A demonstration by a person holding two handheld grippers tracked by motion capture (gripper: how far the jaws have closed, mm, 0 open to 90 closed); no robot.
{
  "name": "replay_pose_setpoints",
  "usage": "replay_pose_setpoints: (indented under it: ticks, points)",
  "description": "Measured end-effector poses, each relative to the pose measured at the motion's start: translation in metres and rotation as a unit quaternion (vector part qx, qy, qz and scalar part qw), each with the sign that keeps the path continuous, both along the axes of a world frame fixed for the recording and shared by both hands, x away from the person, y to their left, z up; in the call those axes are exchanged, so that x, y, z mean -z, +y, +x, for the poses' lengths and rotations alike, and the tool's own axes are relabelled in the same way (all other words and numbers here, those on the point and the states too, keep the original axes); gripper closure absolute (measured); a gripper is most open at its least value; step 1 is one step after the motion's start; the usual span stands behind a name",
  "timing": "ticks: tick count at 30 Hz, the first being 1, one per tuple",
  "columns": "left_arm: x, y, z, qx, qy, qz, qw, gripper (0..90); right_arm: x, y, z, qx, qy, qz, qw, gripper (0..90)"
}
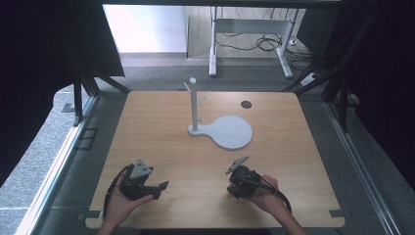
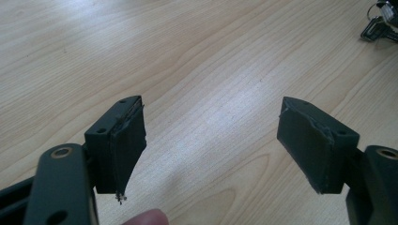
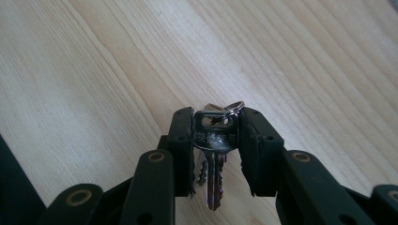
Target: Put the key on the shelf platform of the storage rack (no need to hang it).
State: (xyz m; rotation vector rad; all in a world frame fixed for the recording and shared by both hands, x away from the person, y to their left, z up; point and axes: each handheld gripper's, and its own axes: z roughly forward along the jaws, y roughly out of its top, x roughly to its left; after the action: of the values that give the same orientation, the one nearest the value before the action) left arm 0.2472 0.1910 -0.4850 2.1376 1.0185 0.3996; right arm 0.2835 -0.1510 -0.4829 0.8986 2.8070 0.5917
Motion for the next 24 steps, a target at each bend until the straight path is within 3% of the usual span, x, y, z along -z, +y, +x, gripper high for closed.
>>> replay_pose_setpoints:
  ticks: [24]
  points:
    - [0.0, 0.0, 0.0, 0.0, 0.0, 0.001, 1.0, 24.2, -0.036, -0.011, 0.004, 0.008, -0.038, 0.018, 0.9991, 67.8]
